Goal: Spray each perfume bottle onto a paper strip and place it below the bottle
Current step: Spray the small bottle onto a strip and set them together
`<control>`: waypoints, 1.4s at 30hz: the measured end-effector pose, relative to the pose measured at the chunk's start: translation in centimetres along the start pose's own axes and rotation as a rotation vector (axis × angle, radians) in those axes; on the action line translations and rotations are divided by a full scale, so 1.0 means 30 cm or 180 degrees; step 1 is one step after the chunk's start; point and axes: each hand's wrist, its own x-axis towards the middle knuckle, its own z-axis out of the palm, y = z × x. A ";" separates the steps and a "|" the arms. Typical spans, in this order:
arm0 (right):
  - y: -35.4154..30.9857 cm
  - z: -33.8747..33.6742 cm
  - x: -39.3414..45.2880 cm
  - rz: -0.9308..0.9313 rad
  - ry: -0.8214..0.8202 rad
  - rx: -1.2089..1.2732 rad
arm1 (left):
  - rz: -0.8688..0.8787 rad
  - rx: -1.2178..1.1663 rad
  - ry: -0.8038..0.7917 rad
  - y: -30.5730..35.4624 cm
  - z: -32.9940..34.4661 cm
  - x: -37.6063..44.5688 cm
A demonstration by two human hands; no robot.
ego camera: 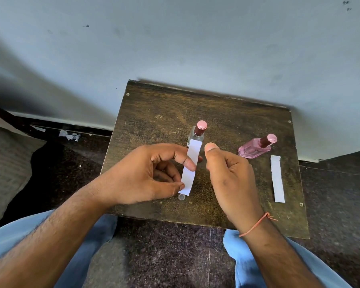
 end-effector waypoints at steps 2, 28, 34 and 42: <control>0.002 0.004 0.001 0.0050 -0.0074 0.0053 | 0.0014 0.0018 -0.0007 -0.002 -0.001 -0.001; 0.004 -0.007 0.001 0.0114 -0.0448 0.0261 | 0.0086 0.0168 -0.0071 0.000 -0.002 0.003; -0.011 -0.007 -0.002 0.0217 -0.0455 0.0304 | 0.0085 0.0130 -0.0072 -0.005 -0.003 0.002; -0.007 -0.001 0.005 0.0350 -0.0552 0.0344 | 0.0127 0.0196 -0.0083 -0.003 -0.008 -0.001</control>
